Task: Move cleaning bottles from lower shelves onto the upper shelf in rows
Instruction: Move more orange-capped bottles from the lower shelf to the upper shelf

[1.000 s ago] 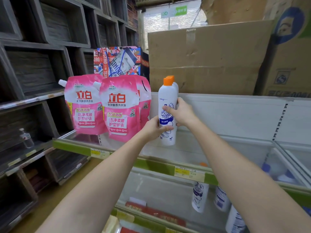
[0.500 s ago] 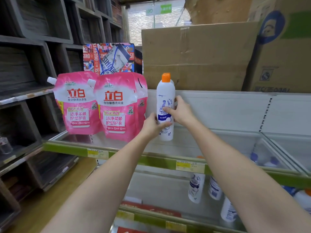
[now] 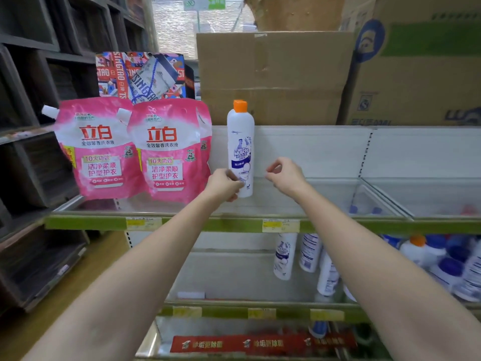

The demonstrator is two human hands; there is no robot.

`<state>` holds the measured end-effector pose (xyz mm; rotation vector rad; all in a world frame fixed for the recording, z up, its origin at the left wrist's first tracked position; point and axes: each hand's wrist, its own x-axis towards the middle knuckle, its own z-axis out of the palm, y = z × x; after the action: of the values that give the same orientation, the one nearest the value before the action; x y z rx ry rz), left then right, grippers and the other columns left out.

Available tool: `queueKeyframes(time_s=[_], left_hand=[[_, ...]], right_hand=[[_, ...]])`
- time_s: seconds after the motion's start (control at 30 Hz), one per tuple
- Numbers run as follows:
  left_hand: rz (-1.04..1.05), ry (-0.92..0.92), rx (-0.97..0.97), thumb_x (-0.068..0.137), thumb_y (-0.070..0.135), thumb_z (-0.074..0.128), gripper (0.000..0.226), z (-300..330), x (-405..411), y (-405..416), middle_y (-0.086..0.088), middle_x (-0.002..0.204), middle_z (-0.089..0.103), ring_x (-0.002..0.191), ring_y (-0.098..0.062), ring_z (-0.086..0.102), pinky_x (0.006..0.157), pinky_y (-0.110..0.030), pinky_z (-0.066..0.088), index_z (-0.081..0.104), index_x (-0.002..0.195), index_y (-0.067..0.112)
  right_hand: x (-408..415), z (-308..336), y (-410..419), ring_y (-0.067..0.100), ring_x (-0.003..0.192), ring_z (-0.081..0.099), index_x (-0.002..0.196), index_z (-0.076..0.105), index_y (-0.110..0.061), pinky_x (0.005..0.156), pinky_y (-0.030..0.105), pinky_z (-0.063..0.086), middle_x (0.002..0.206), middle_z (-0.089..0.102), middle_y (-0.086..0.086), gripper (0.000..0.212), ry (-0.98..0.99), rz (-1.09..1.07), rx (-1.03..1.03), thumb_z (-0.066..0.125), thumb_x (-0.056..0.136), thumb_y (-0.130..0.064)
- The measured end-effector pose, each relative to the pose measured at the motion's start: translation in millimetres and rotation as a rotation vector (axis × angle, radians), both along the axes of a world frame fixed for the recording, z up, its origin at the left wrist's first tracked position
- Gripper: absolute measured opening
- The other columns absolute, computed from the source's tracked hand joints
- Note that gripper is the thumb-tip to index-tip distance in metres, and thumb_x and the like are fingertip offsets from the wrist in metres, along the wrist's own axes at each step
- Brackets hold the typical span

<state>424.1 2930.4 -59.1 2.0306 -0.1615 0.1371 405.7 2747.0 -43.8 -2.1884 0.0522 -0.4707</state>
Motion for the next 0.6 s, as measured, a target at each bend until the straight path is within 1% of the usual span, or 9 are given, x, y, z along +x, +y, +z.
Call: queueKeyframes(time_s=[0.07, 0.17, 0.27, 0.3, 0.37, 0.43, 0.5, 0.57, 0.6], left_hand=[[-0.103, 0.000, 0.012, 0.089, 0.010, 0.069, 0.008, 3, -14, -10, -0.017, 0.079, 0.069, 0.062, -0.026, 0.064, 0.067, -0.041, 0.061, 0.064, 0.090, 0.003], [-0.273, 0.018, 0.068, 0.092, 0.008, 0.066, 0.008, 5, -35, -33, -0.015, 0.075, 0.067, 0.058, -0.025, 0.064, 0.058, -0.034, 0.058, 0.061, 0.093, 0.002], [-0.429, 0.004, 0.131, 0.091, 0.007, 0.067, 0.009, -1, -57, -61, -0.012, 0.069, 0.068, 0.054, -0.024, 0.063, 0.057, -0.035, 0.057, 0.062, 0.085, 0.005], [-0.471, -0.009, 0.162, 0.091, 0.008, 0.068, 0.009, -7, -65, -70, -0.013, 0.069, 0.069, 0.054, -0.024, 0.063, 0.056, -0.034, 0.057, 0.064, 0.083, 0.005], [-0.530, -0.035, 0.243, 0.089, 0.009, 0.067, 0.008, -23, -79, -83, -0.015, 0.072, 0.072, 0.056, -0.022, 0.065, 0.055, -0.032, 0.058, 0.067, 0.083, 0.003], [-0.554, -0.047, 0.344, 0.088, 0.010, 0.066, 0.008, -47, -90, -93, -0.014, 0.076, 0.075, 0.057, -0.021, 0.067, 0.059, -0.035, 0.061, 0.070, 0.085, 0.004], [-0.561, -0.040, 0.424, 0.086, 0.012, 0.066, 0.008, -73, -99, -101, -0.013, 0.080, 0.075, 0.068, -0.024, 0.071, 0.068, -0.039, 0.062, 0.071, 0.085, 0.006], [-0.565, -0.007, 0.454, 0.086, 0.012, 0.068, 0.010, -97, -107, -107, -0.013, 0.085, 0.075, 0.080, -0.027, 0.071, 0.075, -0.040, 0.059, 0.072, 0.087, 0.003], [-0.563, 0.006, 0.466, 0.087, 0.013, 0.068, 0.012, -107, -110, -110, -0.013, 0.086, 0.074, 0.083, -0.027, 0.070, 0.076, -0.038, 0.057, 0.072, 0.090, 0.002]], right_hand=[[-19, -7, -11, 0.029, 0.084, 0.066, 0.084, 0.063, -0.019, 0.085, 0.040, 0.057, 0.088, 0.067, 0.007, 0.012, 0.009, -0.040, 0.025, 0.072, 0.087, -0.012], [-51, -18, -33, 0.035, 0.088, 0.069, 0.075, 0.060, -0.024, 0.083, 0.048, 0.058, 0.083, 0.068, 0.010, 0.021, 0.007, -0.116, 0.053, 0.070, 0.085, -0.008], [-92, -32, -53, 0.030, 0.079, 0.065, 0.076, 0.059, -0.023, 0.075, 0.040, 0.054, 0.081, 0.068, 0.009, 0.019, 0.018, -0.193, 0.068, 0.068, 0.086, -0.009], [-106, -41, -59, 0.027, 0.076, 0.063, 0.077, 0.059, -0.024, 0.074, 0.037, 0.051, 0.080, 0.067, 0.008, 0.019, 0.030, -0.213, 0.068, 0.068, 0.086, -0.010], [-132, -62, -71, 0.024, 0.075, 0.062, 0.078, 0.059, -0.024, 0.073, 0.035, 0.051, 0.078, 0.066, 0.005, 0.019, 0.046, -0.252, 0.055, 0.070, 0.086, -0.010], [-155, -87, -81, 0.021, 0.076, 0.062, 0.084, 0.061, -0.019, 0.070, 0.032, 0.050, 0.078, 0.064, 0.001, 0.013, 0.096, -0.281, 0.041, 0.069, 0.088, -0.010], [-175, -112, -88, 0.014, 0.074, 0.057, 0.091, 0.060, -0.014, 0.062, 0.024, 0.043, 0.078, 0.059, -0.003, 0.007, 0.169, -0.290, 0.018, 0.067, 0.091, -0.011], [-188, -137, -95, 0.014, 0.075, 0.055, 0.093, 0.060, -0.012, 0.062, 0.026, 0.039, 0.078, 0.058, -0.005, 0.006, 0.225, -0.300, -0.002, 0.066, 0.093, -0.013], [-192, -147, -98, 0.015, 0.077, 0.056, 0.094, 0.061, -0.011, 0.064, 0.028, 0.040, 0.079, 0.057, -0.005, 0.006, 0.247, -0.303, -0.007, 0.066, 0.093, -0.013]])
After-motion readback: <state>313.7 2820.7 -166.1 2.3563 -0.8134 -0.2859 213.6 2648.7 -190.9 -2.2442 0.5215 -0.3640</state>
